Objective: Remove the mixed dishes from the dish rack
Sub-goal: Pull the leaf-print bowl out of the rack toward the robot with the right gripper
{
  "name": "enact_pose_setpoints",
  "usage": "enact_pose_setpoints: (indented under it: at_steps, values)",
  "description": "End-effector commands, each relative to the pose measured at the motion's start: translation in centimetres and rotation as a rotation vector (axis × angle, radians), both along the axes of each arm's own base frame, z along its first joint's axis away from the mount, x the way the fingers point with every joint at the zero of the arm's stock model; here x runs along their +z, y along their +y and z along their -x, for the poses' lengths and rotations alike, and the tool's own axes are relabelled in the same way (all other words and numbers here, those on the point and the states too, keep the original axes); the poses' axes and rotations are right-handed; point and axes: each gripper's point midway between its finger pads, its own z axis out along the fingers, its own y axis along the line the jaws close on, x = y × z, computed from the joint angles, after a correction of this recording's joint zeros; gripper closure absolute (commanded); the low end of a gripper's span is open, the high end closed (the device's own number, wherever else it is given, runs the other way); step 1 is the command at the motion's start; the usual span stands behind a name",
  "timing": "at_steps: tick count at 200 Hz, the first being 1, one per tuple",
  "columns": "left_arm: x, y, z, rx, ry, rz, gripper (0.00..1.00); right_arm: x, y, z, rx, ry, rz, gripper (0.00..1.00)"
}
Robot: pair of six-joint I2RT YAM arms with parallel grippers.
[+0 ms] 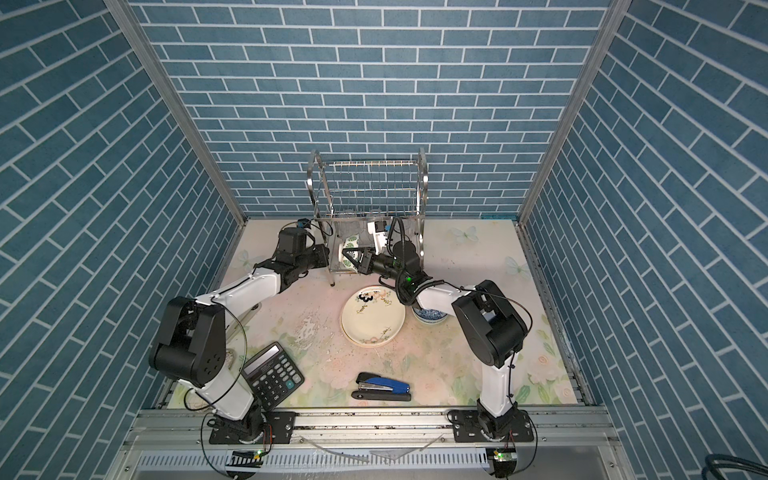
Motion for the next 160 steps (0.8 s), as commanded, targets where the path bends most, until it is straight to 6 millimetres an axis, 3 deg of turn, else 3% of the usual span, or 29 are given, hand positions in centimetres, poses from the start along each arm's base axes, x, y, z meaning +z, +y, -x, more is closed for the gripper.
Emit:
enact_pose_setpoints:
  at_steps: [1,76,116,160]
  values:
    - [-2.3,0.4,0.9,0.007,0.092,-0.030,1.00,3.2,-1.3,1.4,-0.014,-0.134,-0.001,1.00]
    - [-2.5,0.3,0.9,0.007,0.092,-0.019,1.00,2.2,-4.4,4.8,-0.087,-0.193,0.264,1.00]
    - [-2.1,0.4,1.1,0.001,0.084,-0.030,1.00,-0.5,-8.9,6.2,-0.203,-0.182,0.541,1.00]
    - [-1.5,0.8,1.3,0.007,0.070,-0.047,1.00,-1.2,-13.6,8.1,-0.289,-0.167,0.750,1.00]
